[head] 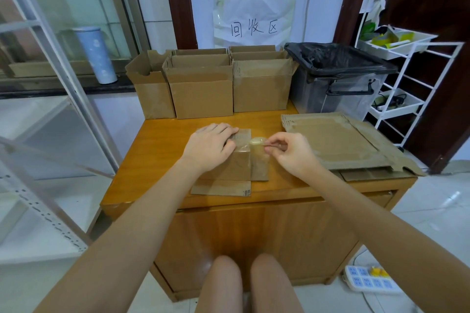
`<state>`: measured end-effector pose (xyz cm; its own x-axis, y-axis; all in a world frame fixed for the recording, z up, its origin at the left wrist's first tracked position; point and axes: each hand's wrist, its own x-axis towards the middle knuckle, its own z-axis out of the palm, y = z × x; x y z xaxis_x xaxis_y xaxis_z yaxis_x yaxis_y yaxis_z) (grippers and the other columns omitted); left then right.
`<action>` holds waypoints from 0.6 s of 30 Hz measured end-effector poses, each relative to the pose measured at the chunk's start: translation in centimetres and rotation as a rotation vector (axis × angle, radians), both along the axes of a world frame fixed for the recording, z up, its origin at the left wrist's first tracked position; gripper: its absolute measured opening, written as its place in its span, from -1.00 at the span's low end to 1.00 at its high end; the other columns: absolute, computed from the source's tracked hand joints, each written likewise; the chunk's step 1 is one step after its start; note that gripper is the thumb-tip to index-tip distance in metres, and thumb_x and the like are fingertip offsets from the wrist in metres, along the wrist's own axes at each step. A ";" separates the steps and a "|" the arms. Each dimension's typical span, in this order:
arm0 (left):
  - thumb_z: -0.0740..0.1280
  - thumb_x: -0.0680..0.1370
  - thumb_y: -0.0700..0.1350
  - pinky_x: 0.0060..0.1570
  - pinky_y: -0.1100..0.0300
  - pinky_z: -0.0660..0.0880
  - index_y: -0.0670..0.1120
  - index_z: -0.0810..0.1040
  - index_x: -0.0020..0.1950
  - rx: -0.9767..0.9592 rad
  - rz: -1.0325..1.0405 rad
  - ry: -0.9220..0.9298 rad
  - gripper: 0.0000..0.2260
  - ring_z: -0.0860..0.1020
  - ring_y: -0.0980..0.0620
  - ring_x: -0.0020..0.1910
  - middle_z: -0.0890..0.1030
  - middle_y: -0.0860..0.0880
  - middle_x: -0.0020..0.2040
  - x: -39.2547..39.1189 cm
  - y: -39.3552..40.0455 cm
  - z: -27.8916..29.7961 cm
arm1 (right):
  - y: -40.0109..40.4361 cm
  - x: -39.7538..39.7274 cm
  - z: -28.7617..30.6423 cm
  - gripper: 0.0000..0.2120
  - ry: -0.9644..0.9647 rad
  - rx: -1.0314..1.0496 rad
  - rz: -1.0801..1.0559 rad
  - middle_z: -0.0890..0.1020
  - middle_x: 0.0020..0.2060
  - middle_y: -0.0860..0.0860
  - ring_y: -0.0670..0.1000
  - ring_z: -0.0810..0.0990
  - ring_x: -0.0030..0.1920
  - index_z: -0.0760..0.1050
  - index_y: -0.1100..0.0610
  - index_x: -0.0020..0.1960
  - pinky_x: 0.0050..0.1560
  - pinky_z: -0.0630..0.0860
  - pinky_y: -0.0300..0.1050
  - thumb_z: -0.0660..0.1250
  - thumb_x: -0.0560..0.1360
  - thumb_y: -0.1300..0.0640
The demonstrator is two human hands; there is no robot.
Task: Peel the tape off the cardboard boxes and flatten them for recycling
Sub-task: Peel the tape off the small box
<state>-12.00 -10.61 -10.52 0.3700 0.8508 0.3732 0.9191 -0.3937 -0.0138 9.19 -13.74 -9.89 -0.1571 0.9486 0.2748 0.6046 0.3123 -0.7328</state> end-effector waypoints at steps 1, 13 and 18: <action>0.02 0.64 0.01 0.27 0.16 0.35 0.02 0.38 0.43 0.000 0.009 -0.001 -0.61 0.39 0.09 0.33 0.45 0.05 0.37 0.1 0.0 0.0 | -0.3 0.2 0.4 -0.85 -0.018 0.005 0.002 0.59 -0.10 -0.13 -0.16 0.56 -0.02 0.58 0.08 0.05 0.08 0.47 -0.32 0.34 0.52 0.25; 0.00 0.64 0.02 0.27 0.15 0.36 0.02 0.37 0.44 -0.004 0.038 -0.006 -0.60 0.40 0.08 0.32 0.45 0.05 0.37 0.6 0.1 0.0 | -0.3 1.8 2.3 -0.81 0.013 -0.126 0.048 0.66 -0.10 -0.04 -0.07 0.62 -0.03 0.53 0.01 0.05 0.09 0.55 -0.10 0.39 0.47 -0.02; 0.01 0.64 0.02 0.26 0.15 0.36 0.01 0.37 0.44 -0.002 0.033 -0.015 -0.61 0.41 0.08 0.30 0.46 0.05 0.36 0.6 0.1 0.0 | 0.9 0.1 1.8 -0.67 -0.065 -0.112 -0.049 0.60 -0.10 -0.06 -0.03 0.57 0.00 0.57 0.08 0.01 0.00 0.50 -0.16 0.33 0.48 -0.17</action>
<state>-11.38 -10.53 -10.48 0.3358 0.8632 0.3770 0.9318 -0.3629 0.0009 9.34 -12.86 -8.12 -0.1236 0.9798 0.1571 0.6645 0.1993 -0.7202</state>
